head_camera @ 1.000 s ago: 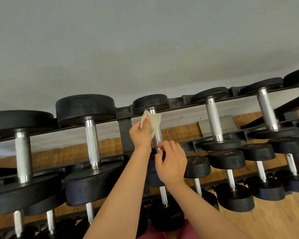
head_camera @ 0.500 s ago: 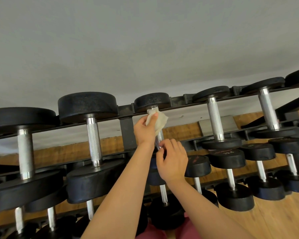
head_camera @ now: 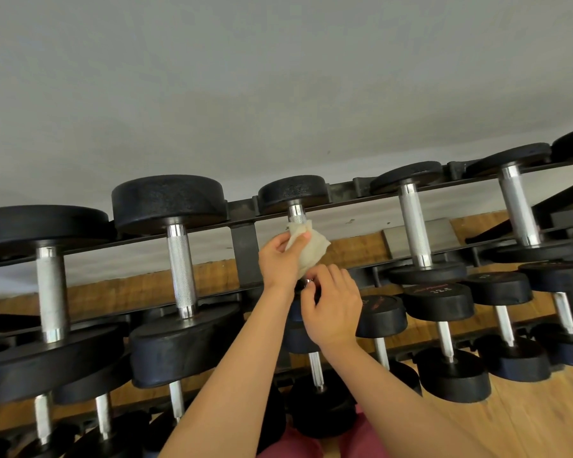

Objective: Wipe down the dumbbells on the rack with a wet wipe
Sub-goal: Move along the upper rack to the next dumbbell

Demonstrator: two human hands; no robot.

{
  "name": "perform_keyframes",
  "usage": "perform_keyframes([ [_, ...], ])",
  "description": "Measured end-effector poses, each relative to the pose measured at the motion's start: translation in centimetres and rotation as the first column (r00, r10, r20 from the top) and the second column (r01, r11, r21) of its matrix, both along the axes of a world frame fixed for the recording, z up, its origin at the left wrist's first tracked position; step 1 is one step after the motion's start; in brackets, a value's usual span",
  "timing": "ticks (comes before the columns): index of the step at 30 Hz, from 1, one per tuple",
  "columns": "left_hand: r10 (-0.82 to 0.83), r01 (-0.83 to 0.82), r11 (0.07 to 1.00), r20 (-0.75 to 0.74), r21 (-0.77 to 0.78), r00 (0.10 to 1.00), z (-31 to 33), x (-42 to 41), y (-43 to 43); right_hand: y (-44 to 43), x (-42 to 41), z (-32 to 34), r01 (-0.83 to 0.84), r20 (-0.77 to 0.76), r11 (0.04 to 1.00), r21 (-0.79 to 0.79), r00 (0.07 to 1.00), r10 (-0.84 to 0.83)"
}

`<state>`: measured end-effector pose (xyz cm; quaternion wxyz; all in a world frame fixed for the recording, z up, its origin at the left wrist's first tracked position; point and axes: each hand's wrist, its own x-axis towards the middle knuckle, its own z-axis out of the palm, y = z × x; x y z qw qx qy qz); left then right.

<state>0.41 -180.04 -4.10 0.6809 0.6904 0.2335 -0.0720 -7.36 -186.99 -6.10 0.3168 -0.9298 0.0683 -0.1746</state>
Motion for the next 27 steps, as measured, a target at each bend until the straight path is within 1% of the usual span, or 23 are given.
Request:
perform_keyframes([
  [4, -0.001, 0.001, 1.000, -0.008, 0.022, 1.000, 0.0, 0.3, -0.3, -0.1, 0.0, 0.0, 0.004, 0.005, 1.000, 0.005, 1.000, -0.004],
  [8, 0.079, -0.084, 0.993, 0.065, 0.081, 0.995, -0.4, -0.2, 0.0, -0.1, 0.1, 0.0, 0.005, -0.009, 1.000, 0.005, 1.000, -0.005],
  [10, 0.083, -0.092, 0.990, 0.086, 0.108, 0.993, -0.6, -0.3, 0.4, -0.1, 0.0, 0.0, 0.002, -0.005, 1.000, 0.009, 1.000, -0.002],
  [14, -0.047, 0.047, 0.999, 0.016, -0.004, 0.999, 0.0, 0.1, 0.4, -0.1, 0.1, 0.0, 0.001, 0.008, 1.000, 0.015, 1.000, -0.001],
  [15, -0.057, 0.057, 0.998, 0.012, -0.001, 0.998, 0.1, 0.1, 0.3, -0.1, 0.1, 0.0, 0.000, 0.007, 1.000, 0.013, 1.000, 0.000],
  [19, 0.054, -0.057, 0.997, 0.062, 0.050, 0.997, -0.3, -0.3, 0.6, -0.1, 0.0, -0.1, 0.002, 0.011, 1.000, 0.018, 1.000, -0.002],
  [24, -0.053, 0.054, 0.998, 0.018, -0.021, 0.998, 0.2, -0.2, 0.4, -0.1, 0.2, 0.0, 0.003, 0.009, 1.000, 0.010, 1.000, -0.003],
  [27, 0.001, -0.002, 1.000, 0.058, 0.016, 0.998, -0.1, -0.3, 0.6, -0.2, 0.0, -0.1, 0.001, 0.008, 1.000, 0.014, 1.000, -0.002],
])
